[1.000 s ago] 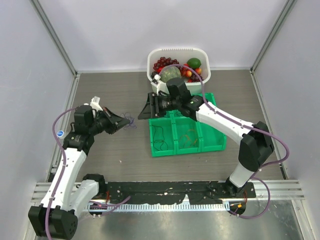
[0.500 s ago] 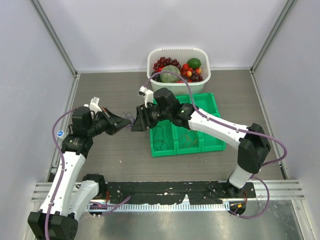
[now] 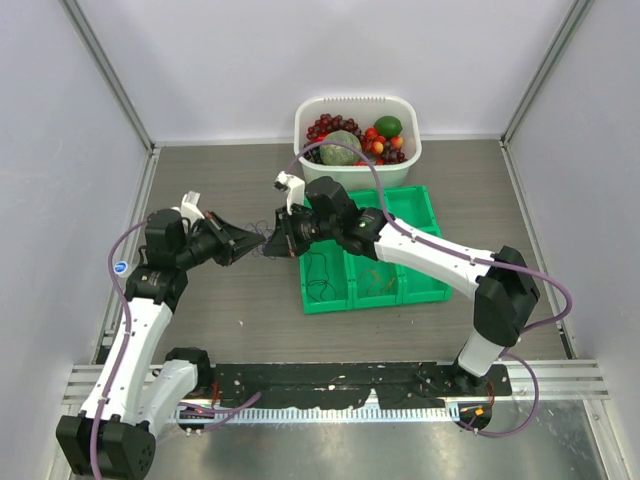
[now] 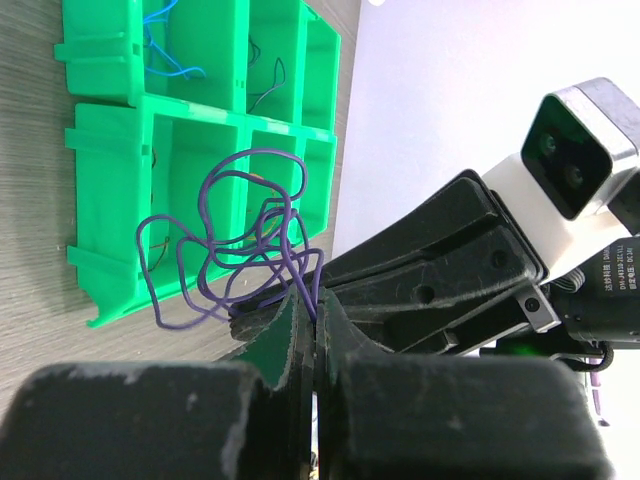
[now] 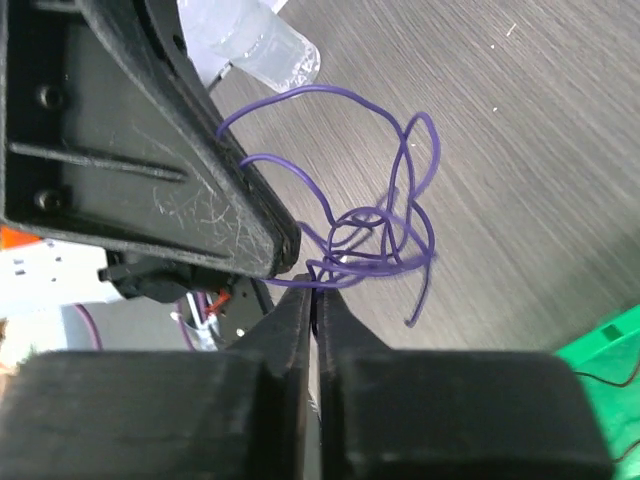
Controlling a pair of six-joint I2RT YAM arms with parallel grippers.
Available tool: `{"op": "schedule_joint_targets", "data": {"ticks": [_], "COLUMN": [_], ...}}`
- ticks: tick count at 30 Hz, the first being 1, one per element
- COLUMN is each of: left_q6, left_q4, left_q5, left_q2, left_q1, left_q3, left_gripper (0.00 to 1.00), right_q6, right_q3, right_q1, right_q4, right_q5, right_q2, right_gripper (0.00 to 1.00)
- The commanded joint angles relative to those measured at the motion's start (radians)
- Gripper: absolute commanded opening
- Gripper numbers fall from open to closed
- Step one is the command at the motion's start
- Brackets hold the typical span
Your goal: Untangle the cables
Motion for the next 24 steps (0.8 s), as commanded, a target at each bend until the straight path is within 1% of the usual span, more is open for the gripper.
{"op": "schedule_joint_targets", "data": {"ticks": [1,4,6,9,11,14,15,16,17,20,24], "left_q6": [0.013,0.096,0.151,0.198,0.202,0.198,0.196,0.196,0.196,0.199,0.227], "left_q4": [0.026,-0.08,-0.155,-0.23,-0.257,-0.263,-0.261,-0.261,-0.267,-0.284,-0.356], "left_q5": [-0.003,-0.075,-0.132,-0.22,-0.267,-0.299,-0.305,-0.308,-0.314,-0.351,-0.438], "left_q2": [0.007,0.027,0.038,0.044,0.039,0.03,0.028,0.03,0.033,0.033,0.025], "left_q1": [0.0,0.0,0.0,0.0,-0.001,0.002,0.0,-0.001,0.0,0.002,0.002], "left_q3": [0.038,0.111,0.176,0.224,0.233,0.227,0.225,0.228,0.228,0.239,0.283], "left_gripper": [0.0,0.0,0.0,0.0,0.01,0.05,0.05,0.01,0.0,0.0,0.0], "right_q6": [-0.037,-0.067,-0.079,-0.093,-0.102,-0.11,-0.111,-0.113,-0.117,-0.125,-0.149], "right_q3": [0.015,0.001,-0.042,-0.069,-0.077,-0.082,-0.083,-0.086,-0.085,-0.077,-0.079], "right_q1": [0.01,0.011,0.014,0.02,0.025,0.033,0.031,0.033,0.033,0.034,0.034], "right_q4": [0.031,-0.009,-0.013,-0.023,-0.038,-0.062,-0.064,-0.07,-0.075,-0.102,-0.136], "right_q5": [0.077,0.093,0.105,0.113,0.119,0.122,0.122,0.125,0.125,0.142,0.175], "right_q2": [-0.029,-0.048,-0.077,-0.13,-0.156,-0.19,-0.193,-0.204,-0.21,-0.224,-0.239], "right_gripper": [0.01,0.01,0.01,0.01,0.01,0.01,0.01,0.01,0.01,0.01,0.01]}}
